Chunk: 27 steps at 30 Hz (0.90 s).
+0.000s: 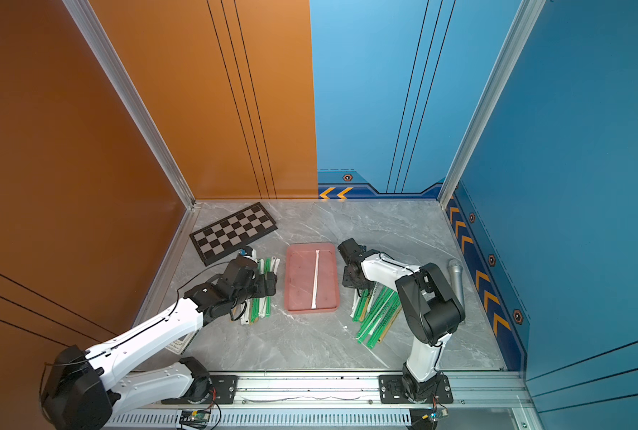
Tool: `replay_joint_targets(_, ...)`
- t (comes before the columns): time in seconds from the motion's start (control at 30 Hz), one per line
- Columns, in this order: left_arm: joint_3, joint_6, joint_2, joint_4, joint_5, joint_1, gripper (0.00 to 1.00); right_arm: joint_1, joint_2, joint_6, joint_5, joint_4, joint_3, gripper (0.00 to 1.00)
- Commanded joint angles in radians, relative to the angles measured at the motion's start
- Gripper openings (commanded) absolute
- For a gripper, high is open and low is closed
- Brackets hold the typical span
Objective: Put the straws into the storage box
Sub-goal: Pick up the straw from the center of the board, then place the straw in the storage box.
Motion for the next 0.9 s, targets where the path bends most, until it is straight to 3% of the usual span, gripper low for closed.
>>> replay_joint_targets(0.0, -0.03, -0.035, -0.027, -0.035, -0.017, 0.033, 0.99, 0.008, -0.04, -0.003, -0.004, -0.031, 0.017, 0.05)
replay_joint_targets(0.2, -0.068, -0.055, -0.045, -0.038, 0.045, 0.107, 0.99, 0.015, -0.162, 0.028, -0.056, 0.018, 0.016, 0.04)
replay_joint_targets(0.33, -0.073, -0.032, -0.037, -0.04, 0.074, 0.123, 0.99, 0.019, -0.215, 0.072, -0.183, 0.107, -0.006, 0.04)
replay_joint_targets(0.47, -0.071, -0.023, -0.005, -0.042, 0.106, 0.128, 0.99, 0.038, -0.204, 0.114, -0.332, 0.24, -0.025, 0.05)
replay_joint_targets(0.6, -0.061, -0.02, 0.035, -0.041, 0.16, 0.128, 1.0, 0.067, -0.151, 0.125, -0.383, 0.291, -0.008, 0.05)
replay_joint_targets(0.8, -0.034, 0.008, 0.107, -0.042, 0.227, 0.12, 0.88, 0.107, -0.071, 0.135, -0.45, 0.357, 0.01, 0.07)
replay_joint_targets(0.87, -0.026, 0.009, 0.128, -0.041, 0.231, 0.115, 0.79, 0.114, -0.047, 0.134, -0.45, 0.349, 0.02, 0.09)
